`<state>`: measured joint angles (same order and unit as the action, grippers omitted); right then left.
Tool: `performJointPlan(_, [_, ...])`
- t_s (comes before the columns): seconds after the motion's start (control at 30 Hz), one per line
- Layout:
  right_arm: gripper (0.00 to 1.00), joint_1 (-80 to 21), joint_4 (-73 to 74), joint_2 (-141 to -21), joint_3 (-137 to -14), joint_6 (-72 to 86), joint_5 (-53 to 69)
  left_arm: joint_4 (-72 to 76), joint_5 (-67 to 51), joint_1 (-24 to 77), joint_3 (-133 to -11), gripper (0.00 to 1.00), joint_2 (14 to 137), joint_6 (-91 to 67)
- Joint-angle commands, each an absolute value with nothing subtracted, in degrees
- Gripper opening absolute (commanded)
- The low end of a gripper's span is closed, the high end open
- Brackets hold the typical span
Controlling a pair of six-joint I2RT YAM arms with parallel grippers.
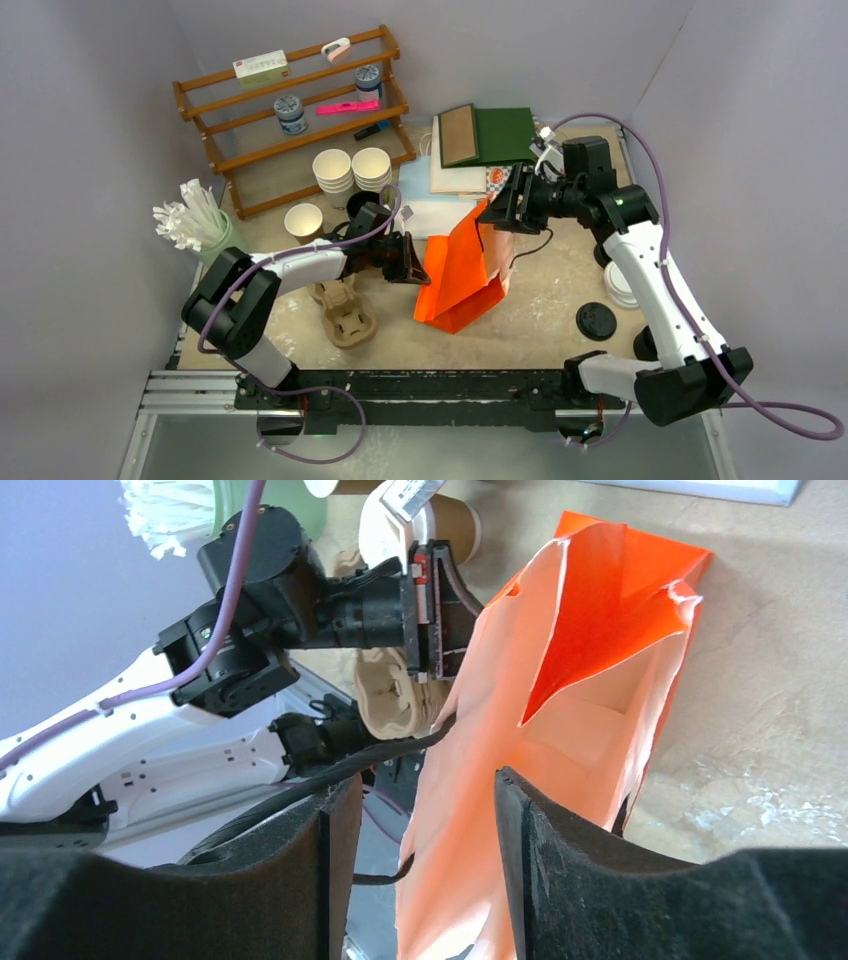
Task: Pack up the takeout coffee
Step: Adjust the takeout bag at the center of the board.
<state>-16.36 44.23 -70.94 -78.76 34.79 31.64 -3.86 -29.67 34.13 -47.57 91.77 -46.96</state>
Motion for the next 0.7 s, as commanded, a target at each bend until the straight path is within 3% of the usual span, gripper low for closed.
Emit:
performJointPlan(0.0, [0.52,-16.18,41.94,-70.0,-77.37,35.7,35.38,-2.9,-29.36,33.84,-49.63,0.0,91.85,-47.2])
performJointPlan(0.23, [0.48,-16.22,44.49,-71.82,-76.9,34.71,34.62,-3.34,-29.23,33.84,-49.78,0.0,91.51,-47.12])
performJointPlan(0.33, [0.36,-16.17,46.47,-72.82,-77.69,33.61,34.16,-3.35,-29.11,33.81,-49.69,0.0,91.41,-47.2])
performJointPlan(0.5, [0.0,-16.22,49.28,-73.36,-80.63,34.36,33.74,-1.92,-28.15,33.79,-48.36,0.0,90.55,-48.37])
performJointPlan(0.67, [0.0,-16.04,52.76,-74.02,-85.98,34.51,34.49,2.25,-27.69,33.74,-45.44,0.05,89.27,-50.37])
